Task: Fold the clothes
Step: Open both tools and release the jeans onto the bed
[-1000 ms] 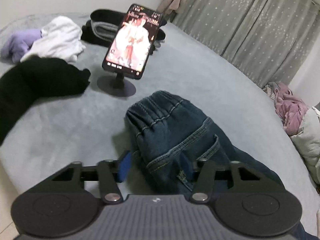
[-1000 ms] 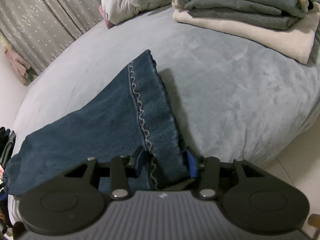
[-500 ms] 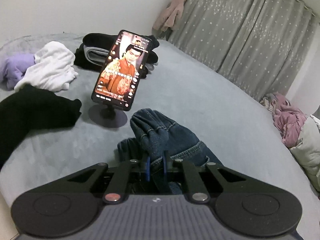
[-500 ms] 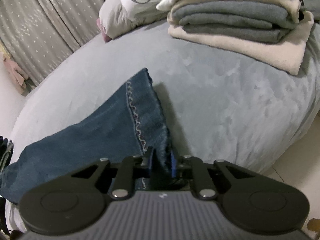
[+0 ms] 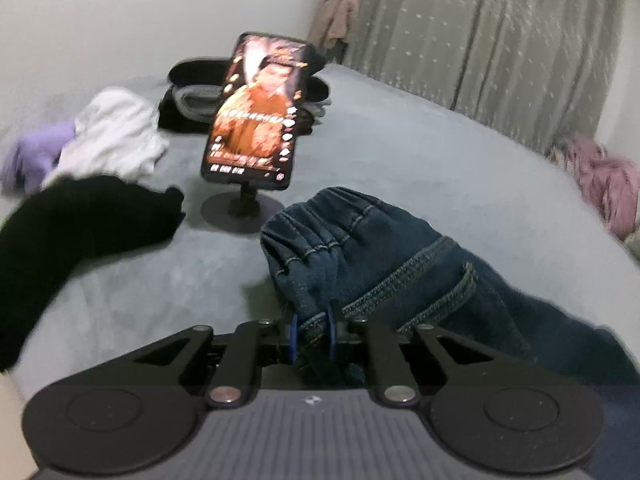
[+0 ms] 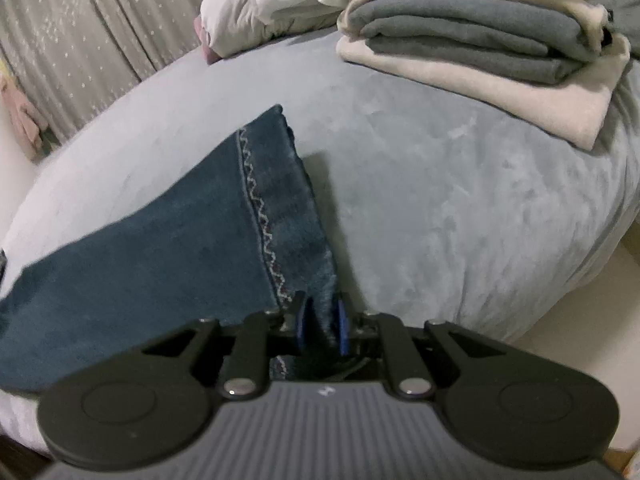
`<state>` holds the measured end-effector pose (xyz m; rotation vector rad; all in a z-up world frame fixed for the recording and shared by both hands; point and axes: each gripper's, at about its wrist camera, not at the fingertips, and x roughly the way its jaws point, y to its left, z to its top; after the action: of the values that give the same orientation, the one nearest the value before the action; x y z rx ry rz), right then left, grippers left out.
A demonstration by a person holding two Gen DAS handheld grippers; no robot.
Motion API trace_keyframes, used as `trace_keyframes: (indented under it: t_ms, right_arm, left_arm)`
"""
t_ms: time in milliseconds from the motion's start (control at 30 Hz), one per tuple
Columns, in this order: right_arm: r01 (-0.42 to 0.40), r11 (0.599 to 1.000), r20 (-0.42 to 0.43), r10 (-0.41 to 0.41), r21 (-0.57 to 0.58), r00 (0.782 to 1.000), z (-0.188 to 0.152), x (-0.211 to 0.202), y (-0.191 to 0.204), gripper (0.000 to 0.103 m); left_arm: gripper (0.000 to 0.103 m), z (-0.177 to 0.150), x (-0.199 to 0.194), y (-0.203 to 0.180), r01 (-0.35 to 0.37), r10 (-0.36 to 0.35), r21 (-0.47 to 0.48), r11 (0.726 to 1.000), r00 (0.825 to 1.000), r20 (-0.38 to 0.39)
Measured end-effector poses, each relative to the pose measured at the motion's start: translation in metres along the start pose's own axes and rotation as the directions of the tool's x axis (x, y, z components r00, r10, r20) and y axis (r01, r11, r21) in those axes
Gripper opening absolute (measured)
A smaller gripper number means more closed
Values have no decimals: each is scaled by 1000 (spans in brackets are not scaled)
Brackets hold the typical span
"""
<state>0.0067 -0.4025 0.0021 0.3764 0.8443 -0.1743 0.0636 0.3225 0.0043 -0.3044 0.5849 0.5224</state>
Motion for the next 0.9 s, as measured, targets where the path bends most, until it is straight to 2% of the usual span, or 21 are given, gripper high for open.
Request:
trace_keyframes:
  t_ms: [33,67,100,133,267,433,567,667,733,800,900]
  right_arm:
    - [4,1000,3,-4,-6,1000,1,-1,0,22]
    - [7,1000,5,-7,-12,1000,2,-2,1,36]
    - [2,1000,7,-2,-12,1000,4,-4,0,45]
    - [-4,1000,13,5,-14,1000,7,-5,-1,47]
    - [-30,999,41,31,-21,999,20,-6,-5,63]
    - [-84,996,90,88,-39,992,44,7,-3,72]
    - [-185,983,136,183,6,974,77,33,-6,73]
    - [-222,974,160,215,31,964,94,50,-8,75]
    - [-237,970,172,226,44,959,103,61,-11,75]
    - [-271,961,172,258,61,951,111,75,-14,75]
    - [-308,950,177,294,58,939,116,88,-15,74]
  left_arm:
    - [34,0,-4,-2,-14,13,19,1000,1000,7]
    - [42,1,-8,-3,-35,34,29,999,999,9]
    - [56,2,-12,-4,-51,50,36,998,999,12]
    - [60,2,-15,-4,-55,55,39,998,998,15]
    - [65,0,-40,-14,-82,79,66,994,996,50]
    - [72,-6,-64,-47,-40,25,146,988,995,97]
    - [72,-15,-78,-83,54,-71,197,979,994,83]
    - [73,-25,-87,-113,160,-173,241,957,984,34]
    - [73,-35,-96,-140,244,-252,285,927,968,-7]
    - [73,-44,-101,-161,295,-302,322,900,953,-30]
    - [73,-62,-109,-202,385,-383,385,839,920,-87]
